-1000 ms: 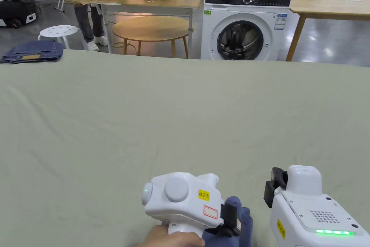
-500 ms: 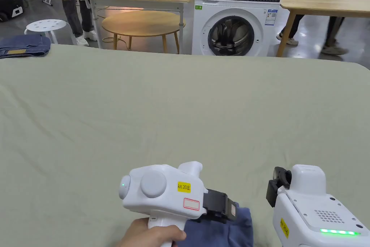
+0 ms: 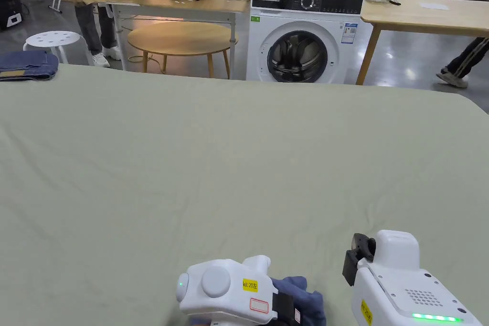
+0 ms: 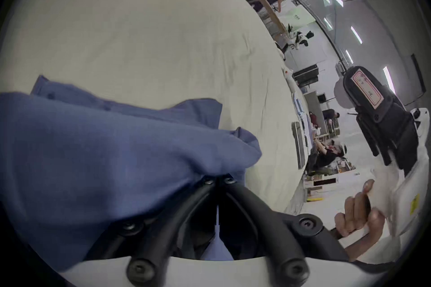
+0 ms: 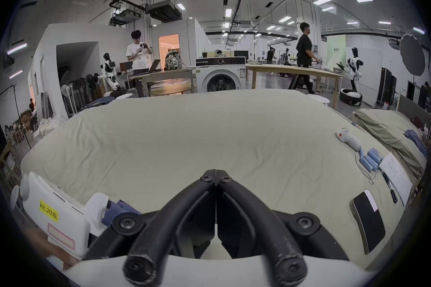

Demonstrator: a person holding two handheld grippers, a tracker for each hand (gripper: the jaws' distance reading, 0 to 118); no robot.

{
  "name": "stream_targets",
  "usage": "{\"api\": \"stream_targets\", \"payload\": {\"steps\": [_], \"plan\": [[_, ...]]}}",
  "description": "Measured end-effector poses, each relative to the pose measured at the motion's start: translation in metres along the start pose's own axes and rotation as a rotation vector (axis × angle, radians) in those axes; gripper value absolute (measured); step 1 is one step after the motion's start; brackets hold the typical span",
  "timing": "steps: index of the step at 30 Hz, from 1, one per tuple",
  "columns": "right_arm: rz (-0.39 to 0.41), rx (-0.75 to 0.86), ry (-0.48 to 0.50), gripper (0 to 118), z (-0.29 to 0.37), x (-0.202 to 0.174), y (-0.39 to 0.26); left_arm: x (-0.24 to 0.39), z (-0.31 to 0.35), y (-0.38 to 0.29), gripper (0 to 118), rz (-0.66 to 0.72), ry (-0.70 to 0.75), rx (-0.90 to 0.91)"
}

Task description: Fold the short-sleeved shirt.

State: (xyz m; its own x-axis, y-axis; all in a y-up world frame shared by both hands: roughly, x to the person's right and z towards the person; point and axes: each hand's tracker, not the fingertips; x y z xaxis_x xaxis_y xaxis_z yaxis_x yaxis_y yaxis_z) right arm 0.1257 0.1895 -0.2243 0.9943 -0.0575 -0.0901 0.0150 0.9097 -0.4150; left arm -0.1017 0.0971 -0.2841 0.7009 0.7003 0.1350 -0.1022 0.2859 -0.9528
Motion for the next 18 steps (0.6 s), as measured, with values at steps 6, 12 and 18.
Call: {"api": "stream_targets", "payload": {"steps": [6,12,18], "plan": [[-0.001,0.002,0.004,0,-0.001,-0.002,0.002,0.009,0.007,0.002,0,-0.009,0.006,0.006],[0.011,0.047,-0.002,0,0.001,-0.007,0.013,0.028,0.064,0.005,0,-0.146,0.027,0.172],[0.007,0.107,-0.015,0,0.002,-0.015,0.026,0.043,0.135,-0.006,0,-0.348,0.343,0.529]]}}
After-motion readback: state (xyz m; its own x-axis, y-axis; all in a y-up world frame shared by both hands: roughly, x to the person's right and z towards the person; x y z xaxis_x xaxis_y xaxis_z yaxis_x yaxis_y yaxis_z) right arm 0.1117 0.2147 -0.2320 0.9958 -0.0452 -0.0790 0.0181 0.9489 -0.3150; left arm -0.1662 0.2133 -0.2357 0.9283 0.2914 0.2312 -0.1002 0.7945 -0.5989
